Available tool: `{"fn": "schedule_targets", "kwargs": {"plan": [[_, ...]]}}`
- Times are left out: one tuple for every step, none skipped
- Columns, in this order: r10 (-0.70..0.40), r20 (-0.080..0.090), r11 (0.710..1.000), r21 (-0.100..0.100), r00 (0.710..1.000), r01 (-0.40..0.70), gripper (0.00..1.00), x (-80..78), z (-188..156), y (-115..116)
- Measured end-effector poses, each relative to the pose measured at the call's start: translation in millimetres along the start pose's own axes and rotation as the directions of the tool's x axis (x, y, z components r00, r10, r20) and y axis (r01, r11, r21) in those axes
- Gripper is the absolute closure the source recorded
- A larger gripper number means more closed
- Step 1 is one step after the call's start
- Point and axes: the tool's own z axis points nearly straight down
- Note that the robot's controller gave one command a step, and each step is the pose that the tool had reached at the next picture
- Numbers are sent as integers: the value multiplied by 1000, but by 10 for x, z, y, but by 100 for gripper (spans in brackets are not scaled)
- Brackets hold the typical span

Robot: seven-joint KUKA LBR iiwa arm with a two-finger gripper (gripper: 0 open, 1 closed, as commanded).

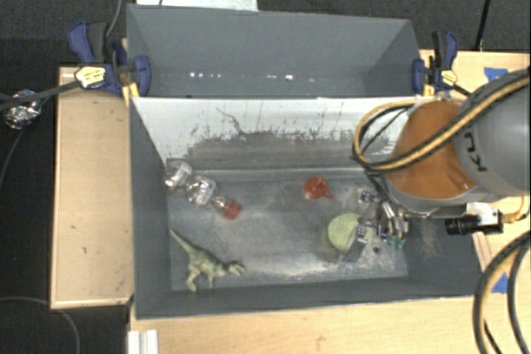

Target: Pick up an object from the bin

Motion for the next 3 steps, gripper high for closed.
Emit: {"fn": "schedule_targets", "kwargs": {"plan": [[-147,5,989,0,989,147,100,27,139,-7],[-147,5,989,0,989,147,100,27,142,-7],[-148,-1,989,1,989,148,100,43,103,-10]]}}
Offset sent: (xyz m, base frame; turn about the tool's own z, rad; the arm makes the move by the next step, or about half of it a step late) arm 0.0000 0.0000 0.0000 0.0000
